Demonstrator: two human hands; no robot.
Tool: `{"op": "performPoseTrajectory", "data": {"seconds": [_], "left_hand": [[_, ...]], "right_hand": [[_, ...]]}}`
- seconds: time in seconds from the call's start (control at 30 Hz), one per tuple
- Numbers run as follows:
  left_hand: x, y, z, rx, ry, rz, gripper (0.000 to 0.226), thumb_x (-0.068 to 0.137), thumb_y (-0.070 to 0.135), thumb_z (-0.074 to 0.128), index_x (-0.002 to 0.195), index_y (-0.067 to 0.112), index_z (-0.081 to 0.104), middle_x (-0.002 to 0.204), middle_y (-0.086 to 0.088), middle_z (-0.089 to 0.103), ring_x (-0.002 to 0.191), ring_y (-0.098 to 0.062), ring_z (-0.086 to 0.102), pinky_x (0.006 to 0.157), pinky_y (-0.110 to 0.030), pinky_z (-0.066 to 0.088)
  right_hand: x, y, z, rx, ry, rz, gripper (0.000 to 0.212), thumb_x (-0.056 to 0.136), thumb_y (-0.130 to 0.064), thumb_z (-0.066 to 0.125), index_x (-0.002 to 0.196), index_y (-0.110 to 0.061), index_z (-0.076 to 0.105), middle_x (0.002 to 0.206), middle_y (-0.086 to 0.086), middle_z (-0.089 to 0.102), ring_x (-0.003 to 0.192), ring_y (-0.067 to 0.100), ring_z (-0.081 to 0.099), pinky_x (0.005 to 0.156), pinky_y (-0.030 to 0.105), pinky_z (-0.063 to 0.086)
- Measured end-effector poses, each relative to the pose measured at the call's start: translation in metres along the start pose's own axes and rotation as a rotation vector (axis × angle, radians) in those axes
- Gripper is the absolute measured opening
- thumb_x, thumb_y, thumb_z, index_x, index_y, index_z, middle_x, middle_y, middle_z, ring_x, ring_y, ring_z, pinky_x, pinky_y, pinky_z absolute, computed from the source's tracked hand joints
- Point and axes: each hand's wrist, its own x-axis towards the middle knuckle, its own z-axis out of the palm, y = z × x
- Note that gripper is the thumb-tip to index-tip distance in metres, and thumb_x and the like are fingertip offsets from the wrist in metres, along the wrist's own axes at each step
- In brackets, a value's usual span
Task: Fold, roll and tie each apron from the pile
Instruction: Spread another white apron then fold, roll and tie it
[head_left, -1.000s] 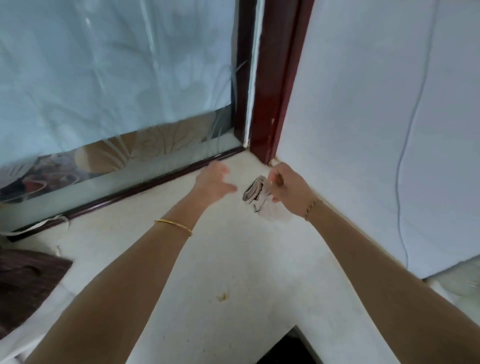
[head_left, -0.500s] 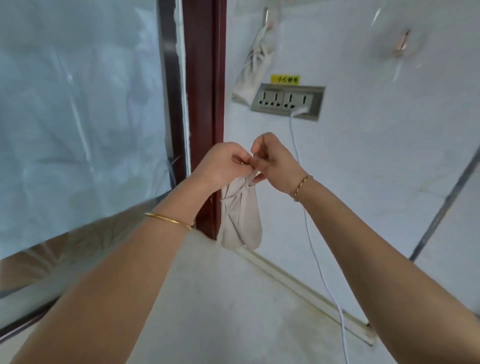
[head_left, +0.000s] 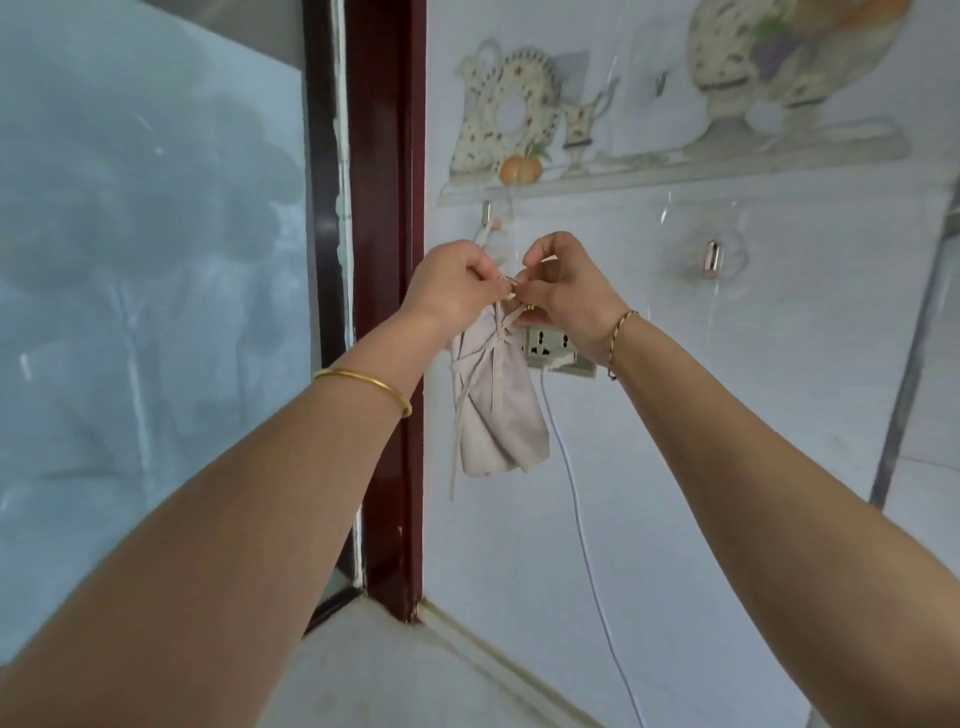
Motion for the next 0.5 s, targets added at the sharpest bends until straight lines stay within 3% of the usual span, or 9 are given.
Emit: {"op": "performPoseTrajectory", "data": {"seconds": [0.13, 0.4, 0.5], "left_hand": [[0.032, 0.004, -0.007, 0.016, 0.029, -0.004, 0.022, 0.083, 0.016, 0.072, 0.069, 0.021, 0.055, 0.072, 0.008, 0.054, 0.078, -0.012, 0.055, 0.08, -0.028, 0.048], [0.104, -0.014, -0.009, 0.014, 0.109, -0.08, 0.022, 0.083, 0.015, 0.072, 0.068, 0.019, 0.055, 0.074, 0.006, 0.056, 0.087, -0.015, 0.058, 0.09, -0.033, 0.05], [0.132, -0.024, -0.003, 0.043, 0.109, -0.124, 0.021, 0.083, 0.015, 0.071, 0.068, 0.019, 0.057, 0.083, 0.001, 0.061, 0.094, -0.017, 0.06, 0.092, -0.033, 0.05]], "right_hand": [[0.029, -0.007, -0.001, -0.042, 0.026, 0.016, 0.029, 0.089, 0.004, 0.054, 0.083, -0.018, 0.036, 0.071, 0.004, 0.056, 0.061, 0.014, 0.056, 0.06, 0.028, 0.049], [0.102, -0.001, 0.003, 0.001, 0.058, 0.057, 0.028, 0.092, 0.003, 0.052, 0.08, -0.016, 0.035, 0.075, 0.01, 0.053, 0.05, 0.02, 0.051, 0.049, 0.033, 0.052], [0.132, 0.01, 0.005, -0.031, 0.086, 0.072, 0.027, 0.092, 0.002, 0.052, 0.08, -0.016, 0.036, 0.074, 0.009, 0.052, 0.049, 0.021, 0.051, 0.048, 0.033, 0.049]]}}
